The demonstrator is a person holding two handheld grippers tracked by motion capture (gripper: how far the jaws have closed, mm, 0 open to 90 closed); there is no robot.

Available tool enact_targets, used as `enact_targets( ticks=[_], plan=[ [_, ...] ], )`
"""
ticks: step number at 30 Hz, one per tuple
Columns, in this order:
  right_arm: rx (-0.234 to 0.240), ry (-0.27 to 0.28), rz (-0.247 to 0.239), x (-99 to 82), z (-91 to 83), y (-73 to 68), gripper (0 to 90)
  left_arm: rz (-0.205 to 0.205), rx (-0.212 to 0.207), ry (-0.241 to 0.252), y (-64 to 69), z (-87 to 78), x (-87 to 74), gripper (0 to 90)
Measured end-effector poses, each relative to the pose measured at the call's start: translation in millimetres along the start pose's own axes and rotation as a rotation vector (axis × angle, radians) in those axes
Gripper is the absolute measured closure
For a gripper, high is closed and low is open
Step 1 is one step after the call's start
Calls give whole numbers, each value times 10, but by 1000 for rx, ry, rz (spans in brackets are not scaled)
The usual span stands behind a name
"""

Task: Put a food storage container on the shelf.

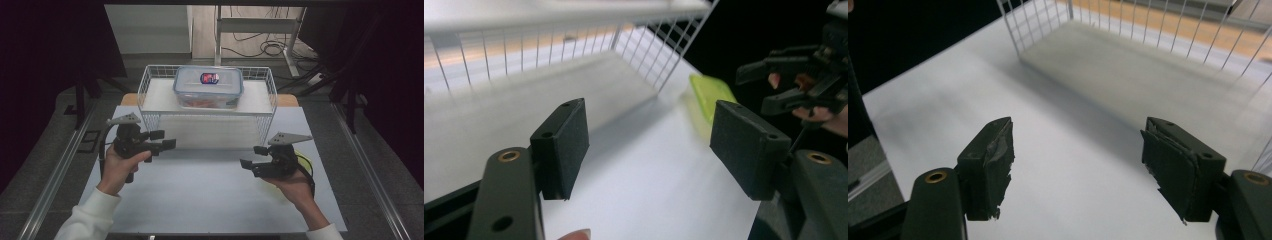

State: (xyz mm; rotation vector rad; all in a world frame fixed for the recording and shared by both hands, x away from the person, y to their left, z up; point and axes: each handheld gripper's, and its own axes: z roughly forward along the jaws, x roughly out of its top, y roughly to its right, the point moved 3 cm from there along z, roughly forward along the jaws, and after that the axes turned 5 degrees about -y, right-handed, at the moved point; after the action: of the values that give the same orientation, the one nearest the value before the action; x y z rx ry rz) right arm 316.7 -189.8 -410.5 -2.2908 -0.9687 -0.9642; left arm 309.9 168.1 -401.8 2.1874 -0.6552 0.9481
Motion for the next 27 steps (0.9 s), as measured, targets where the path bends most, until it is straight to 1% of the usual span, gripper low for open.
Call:
enact_targets(
  ticks=[2, 4, 6, 8, 10, 13, 15, 17, 21, 24, 27],
  plan=[
    [9, -19, 8, -88, 15, -24, 288, 17, 21, -25, 34, 35, -118, 315],
    [23, -30, 28, -145, 14, -40, 288, 27, 38, -53, 71, 63, -257, 315],
    [31, -48, 45, -209, 11, -59, 288, 22, 39, -68, 86, 73, -369, 315],
    [42, -63, 64, -262, 14, -72, 288, 18, 49, -85, 86, 91, -468, 314],
    [50, -74, 72, -313, 24, -79, 288, 15, 55, -100, 74, 120, -556, 310],
    [42, -92, 77, -371, 32, -91, 273, 13, 63, -126, 78, 154, -661, 306],
    [35, -93, 78, -394, 33, -96, 266, 11, 67, -134, 77, 163, -691, 302],
    [23, -111, 90, -450, 34, -97, 248, 0, 72, -149, 73, 183, -768, 302],
    [20, -144, 108, -507, 61, -72, 248, 0, 81, -167, 59, 201, -827, 303],
    [11, -165, 107, -548, 88, -58, 247, -5, 88, -174, 37, 212, -863, 303],
    [-1, -161, 97, -556, 62, -53, 248, -3, 94, -180, 35, 220, -873, 299]
  ],
)
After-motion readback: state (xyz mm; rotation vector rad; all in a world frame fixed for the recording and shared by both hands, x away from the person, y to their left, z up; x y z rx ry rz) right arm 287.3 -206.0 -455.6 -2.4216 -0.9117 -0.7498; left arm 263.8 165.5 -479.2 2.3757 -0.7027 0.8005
